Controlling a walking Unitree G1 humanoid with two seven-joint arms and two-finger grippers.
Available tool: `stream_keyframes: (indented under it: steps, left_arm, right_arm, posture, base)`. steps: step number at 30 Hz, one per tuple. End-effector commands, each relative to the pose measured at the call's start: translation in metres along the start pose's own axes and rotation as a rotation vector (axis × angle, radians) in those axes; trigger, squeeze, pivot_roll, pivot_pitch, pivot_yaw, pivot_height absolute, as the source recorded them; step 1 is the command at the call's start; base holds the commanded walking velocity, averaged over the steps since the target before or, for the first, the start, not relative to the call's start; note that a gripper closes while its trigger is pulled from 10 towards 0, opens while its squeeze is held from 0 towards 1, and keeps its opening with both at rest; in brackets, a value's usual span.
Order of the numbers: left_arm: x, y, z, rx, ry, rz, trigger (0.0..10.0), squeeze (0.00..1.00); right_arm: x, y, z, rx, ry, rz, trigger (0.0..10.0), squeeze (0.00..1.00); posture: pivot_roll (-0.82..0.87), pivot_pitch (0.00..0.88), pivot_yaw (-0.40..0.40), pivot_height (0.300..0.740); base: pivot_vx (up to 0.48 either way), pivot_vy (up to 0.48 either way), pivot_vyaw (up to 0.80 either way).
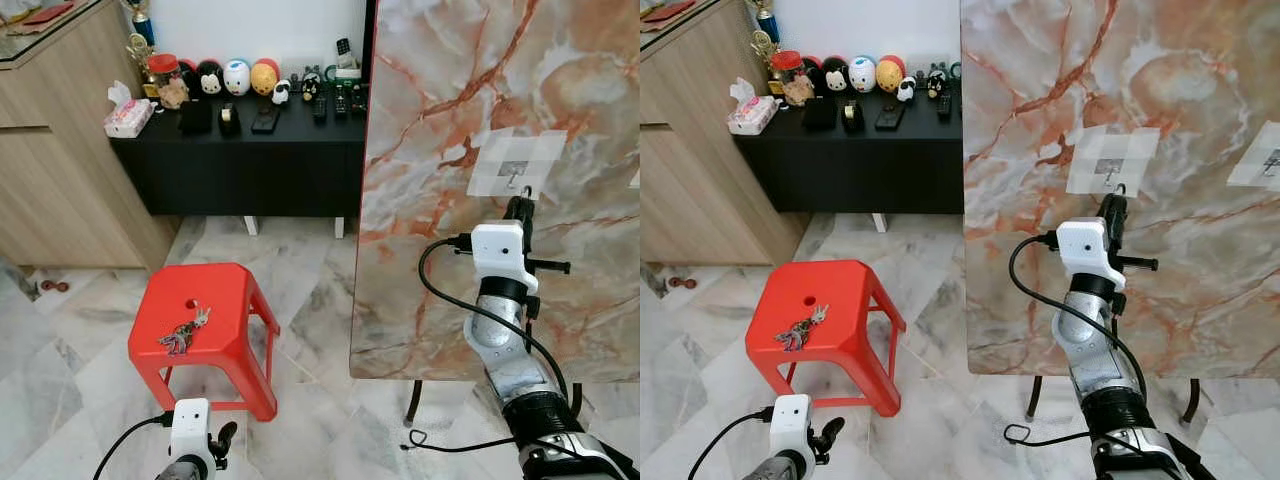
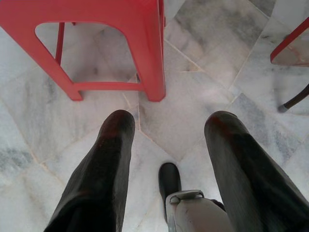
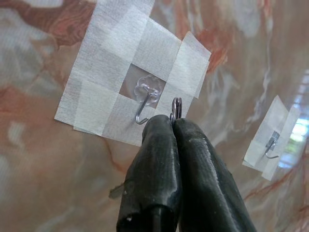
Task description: Hang keys on a hook
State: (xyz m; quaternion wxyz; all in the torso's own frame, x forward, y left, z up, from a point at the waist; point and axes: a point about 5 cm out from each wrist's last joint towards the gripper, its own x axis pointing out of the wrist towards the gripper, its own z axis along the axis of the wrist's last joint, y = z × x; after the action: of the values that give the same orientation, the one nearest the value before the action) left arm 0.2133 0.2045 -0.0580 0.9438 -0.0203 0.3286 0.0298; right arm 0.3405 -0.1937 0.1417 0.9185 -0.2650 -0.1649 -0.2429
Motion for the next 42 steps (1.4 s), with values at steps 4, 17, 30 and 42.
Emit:
stream_keyframes:
  steps: [4, 17, 30, 42]
  left_arm:
    - [-0.001, -0.001, -0.006, 0.010, 0.029, -0.001, 10.0, 0.00]
    - [-0.001, 0.000, -0.005, 0.009, 0.027, 0.003, 10.0, 0.00]
    - [-0.001, 0.000, -0.004, 0.010, 0.026, 0.002, 10.0, 0.00]
    - [0.000, 0.000, -0.003, 0.012, 0.023, 0.002, 10.0, 0.00]
  right_arm:
    - [0.002, 0.002, -0.002, -0.039, 0.021, 0.005, 10.0, 0.00]
    - [0.006, 0.003, -0.008, -0.088, 0.072, 0.001, 10.0, 0.00]
    - [0.008, 0.003, -0.005, -0.094, 0.049, -0.026, 10.0, 0.00]
    - [0.015, 0.006, 0.000, -0.097, 0.042, -0.010, 10.0, 0.00]
  posture:
    - [0.11, 0.041, 0.016, 0.740]
    - [0.11, 0.072, 0.023, 0.740]
    - [0.11, 0.076, 0.023, 0.740]
    - [0.11, 0.078, 0.023, 0.740]
  base:
    - [0.000, 0.000, 0.00]
    - [0.000, 0.000, 0.00]
    - [0.000, 0.000, 0.00]
    - [0.000, 0.000, 0.00]
